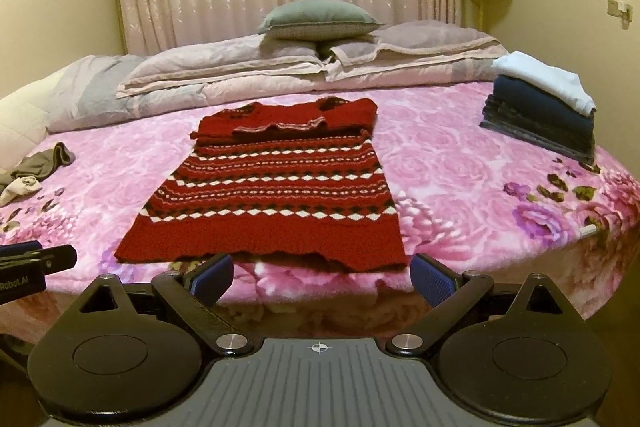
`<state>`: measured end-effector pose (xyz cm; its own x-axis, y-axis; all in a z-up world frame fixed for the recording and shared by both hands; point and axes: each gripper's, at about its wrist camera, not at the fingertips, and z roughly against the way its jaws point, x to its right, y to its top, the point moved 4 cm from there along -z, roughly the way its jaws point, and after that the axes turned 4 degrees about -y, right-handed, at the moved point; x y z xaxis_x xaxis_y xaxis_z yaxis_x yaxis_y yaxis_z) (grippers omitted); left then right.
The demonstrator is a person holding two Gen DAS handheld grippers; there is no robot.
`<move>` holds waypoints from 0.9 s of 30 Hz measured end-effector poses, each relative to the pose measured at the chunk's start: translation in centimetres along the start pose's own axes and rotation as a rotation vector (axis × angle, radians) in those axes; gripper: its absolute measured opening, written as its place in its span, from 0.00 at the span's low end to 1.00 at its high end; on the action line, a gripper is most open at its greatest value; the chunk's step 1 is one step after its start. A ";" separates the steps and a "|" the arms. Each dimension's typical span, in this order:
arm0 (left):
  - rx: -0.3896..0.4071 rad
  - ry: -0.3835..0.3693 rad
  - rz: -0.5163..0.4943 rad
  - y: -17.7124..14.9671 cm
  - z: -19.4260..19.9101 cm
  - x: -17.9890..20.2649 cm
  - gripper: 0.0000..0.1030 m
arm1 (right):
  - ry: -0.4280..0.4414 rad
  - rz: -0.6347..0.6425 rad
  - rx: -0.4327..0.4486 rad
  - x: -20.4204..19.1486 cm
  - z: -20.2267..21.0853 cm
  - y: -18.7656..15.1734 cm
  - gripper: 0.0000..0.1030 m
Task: Fold clothes
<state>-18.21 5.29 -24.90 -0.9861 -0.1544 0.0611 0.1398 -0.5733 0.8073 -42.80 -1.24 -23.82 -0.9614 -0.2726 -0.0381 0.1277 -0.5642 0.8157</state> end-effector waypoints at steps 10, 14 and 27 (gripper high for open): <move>-0.020 0.008 0.013 1.0 -0.8 -1.0 0.44 | 0.009 0.006 -0.017 -0.9 -1.5 1.4 0.95; -0.040 0.012 0.017 1.6 -1.6 -1.3 0.44 | 0.004 0.012 -0.035 -1.1 -2.3 2.0 0.95; -0.146 -0.028 -0.045 3.5 -5.4 1.0 0.44 | -0.003 0.045 -0.133 -0.8 -5.8 3.2 0.95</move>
<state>-18.23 -1.22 -25.13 -0.9936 -0.1041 0.0449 0.1046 -0.6901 0.7161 -40.19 -7.32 -24.51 -0.9546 -0.2979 -0.0016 0.2015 -0.6497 0.7330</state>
